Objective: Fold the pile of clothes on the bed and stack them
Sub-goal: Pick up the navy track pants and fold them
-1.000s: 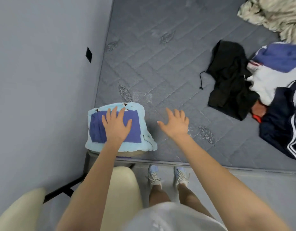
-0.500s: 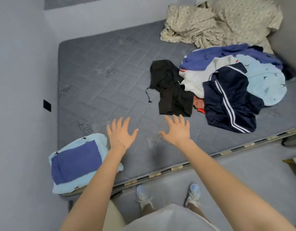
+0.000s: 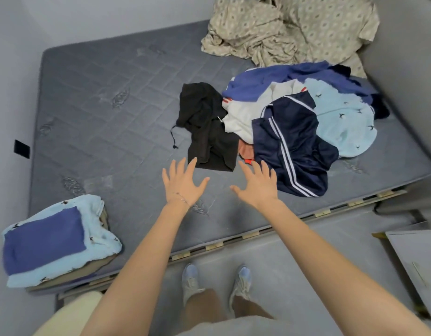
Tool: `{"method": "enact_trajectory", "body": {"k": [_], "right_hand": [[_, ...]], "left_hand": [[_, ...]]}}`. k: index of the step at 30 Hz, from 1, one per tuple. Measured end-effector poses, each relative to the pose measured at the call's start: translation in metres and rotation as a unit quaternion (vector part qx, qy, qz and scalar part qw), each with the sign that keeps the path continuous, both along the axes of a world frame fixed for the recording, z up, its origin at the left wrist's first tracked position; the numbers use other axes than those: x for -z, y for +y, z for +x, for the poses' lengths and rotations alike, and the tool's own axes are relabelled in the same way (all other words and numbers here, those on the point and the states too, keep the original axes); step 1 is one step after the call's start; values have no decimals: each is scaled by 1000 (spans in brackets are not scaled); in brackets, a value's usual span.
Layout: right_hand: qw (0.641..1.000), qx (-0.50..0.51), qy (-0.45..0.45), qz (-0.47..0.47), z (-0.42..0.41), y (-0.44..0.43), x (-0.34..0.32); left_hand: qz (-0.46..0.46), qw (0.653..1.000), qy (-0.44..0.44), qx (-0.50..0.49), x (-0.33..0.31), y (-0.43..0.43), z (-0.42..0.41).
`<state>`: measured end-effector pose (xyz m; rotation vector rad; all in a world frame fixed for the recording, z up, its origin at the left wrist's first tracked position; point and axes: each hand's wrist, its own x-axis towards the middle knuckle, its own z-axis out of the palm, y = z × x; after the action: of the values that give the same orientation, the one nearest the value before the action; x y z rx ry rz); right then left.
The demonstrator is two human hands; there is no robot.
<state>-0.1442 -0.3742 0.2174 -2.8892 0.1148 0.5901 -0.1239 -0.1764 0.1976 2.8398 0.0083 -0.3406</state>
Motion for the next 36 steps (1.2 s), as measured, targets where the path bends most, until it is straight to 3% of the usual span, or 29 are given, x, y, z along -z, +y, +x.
{"method": "enact_trajectory", "body": {"k": [23, 32, 36], "right_hand": [[981, 191, -20, 6, 148, -166, 52], [965, 257, 42, 17, 169, -259, 113], [958, 279, 65, 20, 173, -303, 152]], "left_hand": [[23, 987, 7, 160, 43, -150, 210], [18, 981, 58, 183, 109, -238, 252], [-30, 986, 78, 144, 149, -286, 270]]}}
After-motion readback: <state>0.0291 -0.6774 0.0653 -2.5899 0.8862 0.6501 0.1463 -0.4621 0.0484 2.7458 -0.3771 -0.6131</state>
